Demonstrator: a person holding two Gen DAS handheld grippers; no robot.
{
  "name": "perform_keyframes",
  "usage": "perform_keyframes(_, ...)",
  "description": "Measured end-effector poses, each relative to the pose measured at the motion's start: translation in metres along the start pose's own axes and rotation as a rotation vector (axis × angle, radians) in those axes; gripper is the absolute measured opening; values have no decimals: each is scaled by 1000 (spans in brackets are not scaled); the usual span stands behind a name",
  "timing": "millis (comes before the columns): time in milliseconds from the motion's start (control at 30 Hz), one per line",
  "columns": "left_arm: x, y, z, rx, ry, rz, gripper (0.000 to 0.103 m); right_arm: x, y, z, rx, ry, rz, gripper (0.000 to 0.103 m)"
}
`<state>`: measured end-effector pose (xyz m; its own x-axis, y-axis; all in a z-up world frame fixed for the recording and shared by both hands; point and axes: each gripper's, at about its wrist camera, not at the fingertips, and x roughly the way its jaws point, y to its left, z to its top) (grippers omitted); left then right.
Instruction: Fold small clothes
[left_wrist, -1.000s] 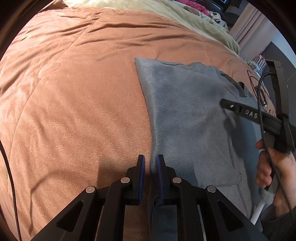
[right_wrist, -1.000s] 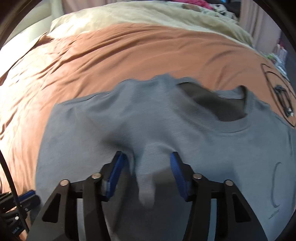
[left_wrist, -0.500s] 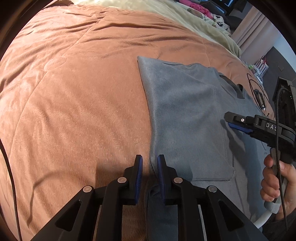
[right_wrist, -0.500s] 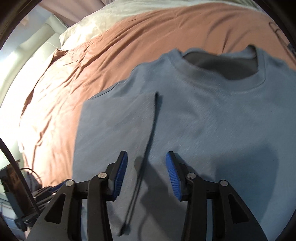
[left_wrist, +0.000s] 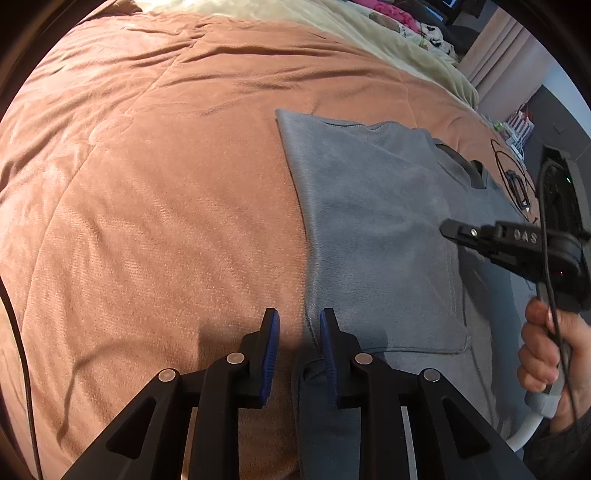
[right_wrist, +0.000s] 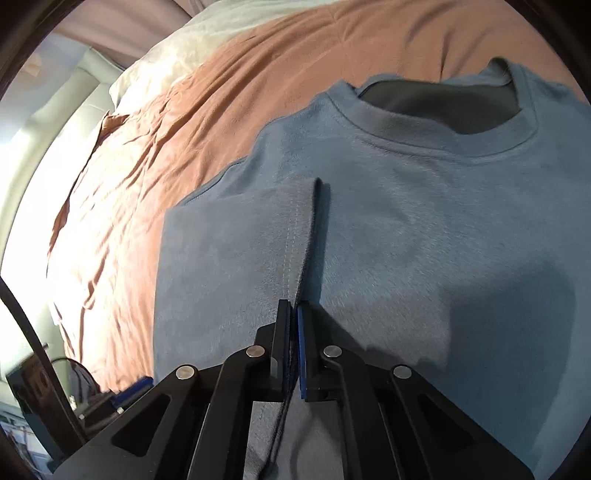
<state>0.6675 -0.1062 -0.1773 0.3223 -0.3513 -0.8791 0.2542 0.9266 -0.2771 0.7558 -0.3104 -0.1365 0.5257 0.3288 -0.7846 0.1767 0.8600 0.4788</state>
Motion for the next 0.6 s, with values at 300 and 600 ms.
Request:
perform_keyframes(300, -8, -3, -6, 8, 10, -4, 27, -25, 19, -13, -17, -27, -60, 0)
perform_keyframes(600, -14, -1, -19, 18, 24, 0, 34, -45, 31, -37, -73, -31, 18, 66)
